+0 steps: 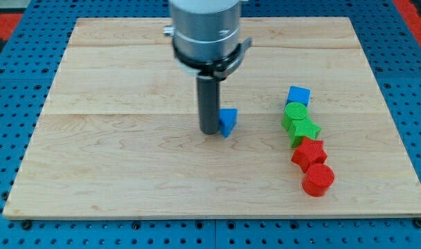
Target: Put the blue triangle diagonally top left to the blue cube
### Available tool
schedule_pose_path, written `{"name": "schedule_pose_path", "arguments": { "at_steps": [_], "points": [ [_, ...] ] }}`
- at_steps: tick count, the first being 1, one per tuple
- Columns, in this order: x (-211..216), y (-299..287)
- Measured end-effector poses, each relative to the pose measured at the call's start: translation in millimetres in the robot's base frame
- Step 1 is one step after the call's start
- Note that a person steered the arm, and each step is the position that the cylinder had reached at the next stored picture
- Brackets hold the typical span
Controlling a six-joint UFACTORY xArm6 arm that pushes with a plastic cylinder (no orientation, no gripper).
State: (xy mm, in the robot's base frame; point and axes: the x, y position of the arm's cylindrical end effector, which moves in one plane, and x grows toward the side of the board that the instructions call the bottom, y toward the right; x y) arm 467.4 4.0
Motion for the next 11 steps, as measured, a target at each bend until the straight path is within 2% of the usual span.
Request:
{"name": "schedule_pose_path", "arguments": {
  "at_steps": [1,2,3,4,7,8,9,10,11],
  "points": [
    [-25.9,0.4],
    [5.4,-44.1],
    [32.4,-14.3],
    [25.5,4.5],
    [-69.2,-3.1],
    [-31.3,-36.6],
    [29.9,4.0],
    [28.6,25.7],
    [-16.7,28.8]
  ]
}}
